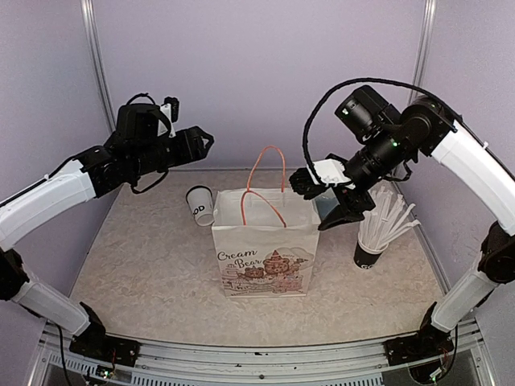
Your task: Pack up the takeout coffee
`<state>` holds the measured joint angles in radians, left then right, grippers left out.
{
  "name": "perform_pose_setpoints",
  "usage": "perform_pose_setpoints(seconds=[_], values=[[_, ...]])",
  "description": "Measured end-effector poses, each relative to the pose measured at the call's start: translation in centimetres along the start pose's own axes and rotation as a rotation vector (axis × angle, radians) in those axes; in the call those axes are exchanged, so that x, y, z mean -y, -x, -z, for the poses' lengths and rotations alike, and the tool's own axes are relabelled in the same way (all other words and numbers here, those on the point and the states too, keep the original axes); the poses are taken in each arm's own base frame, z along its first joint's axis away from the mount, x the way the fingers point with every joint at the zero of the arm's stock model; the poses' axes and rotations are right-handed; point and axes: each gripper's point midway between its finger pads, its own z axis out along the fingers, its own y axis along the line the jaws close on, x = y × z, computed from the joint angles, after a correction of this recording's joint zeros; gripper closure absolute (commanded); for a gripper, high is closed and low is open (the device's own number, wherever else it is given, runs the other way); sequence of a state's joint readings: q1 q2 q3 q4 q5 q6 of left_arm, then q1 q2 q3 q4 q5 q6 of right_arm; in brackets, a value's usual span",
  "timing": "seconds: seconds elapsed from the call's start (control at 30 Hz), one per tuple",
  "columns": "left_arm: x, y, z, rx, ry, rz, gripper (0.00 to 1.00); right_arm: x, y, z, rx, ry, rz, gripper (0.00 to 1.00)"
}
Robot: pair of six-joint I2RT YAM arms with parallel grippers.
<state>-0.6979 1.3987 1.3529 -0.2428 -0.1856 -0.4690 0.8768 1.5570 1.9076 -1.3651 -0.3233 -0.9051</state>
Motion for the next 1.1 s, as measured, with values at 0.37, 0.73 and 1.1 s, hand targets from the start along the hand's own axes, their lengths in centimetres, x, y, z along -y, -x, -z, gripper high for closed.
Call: perform_pose_setpoints(seconds=[0.37,0.73,1.1], values=[[-14.3,-9.4,-5.9,-0.233,0.367,0.272,0.17,4.8,-1.5,3.4,0.046,-0.149,-0.041,0.15],[-18.0,-17.7,-11.0,-0.422,0.455,0.342,0.1,6.1,-1.4,3.5,0.081,-0.167,-0.05,0.15],[-20.7,-20.2,-14.7,-0.456,0.488,0.401,0.22,5.9,-1.5,3.1,0.079,-0.154,-0.052,0.15]])
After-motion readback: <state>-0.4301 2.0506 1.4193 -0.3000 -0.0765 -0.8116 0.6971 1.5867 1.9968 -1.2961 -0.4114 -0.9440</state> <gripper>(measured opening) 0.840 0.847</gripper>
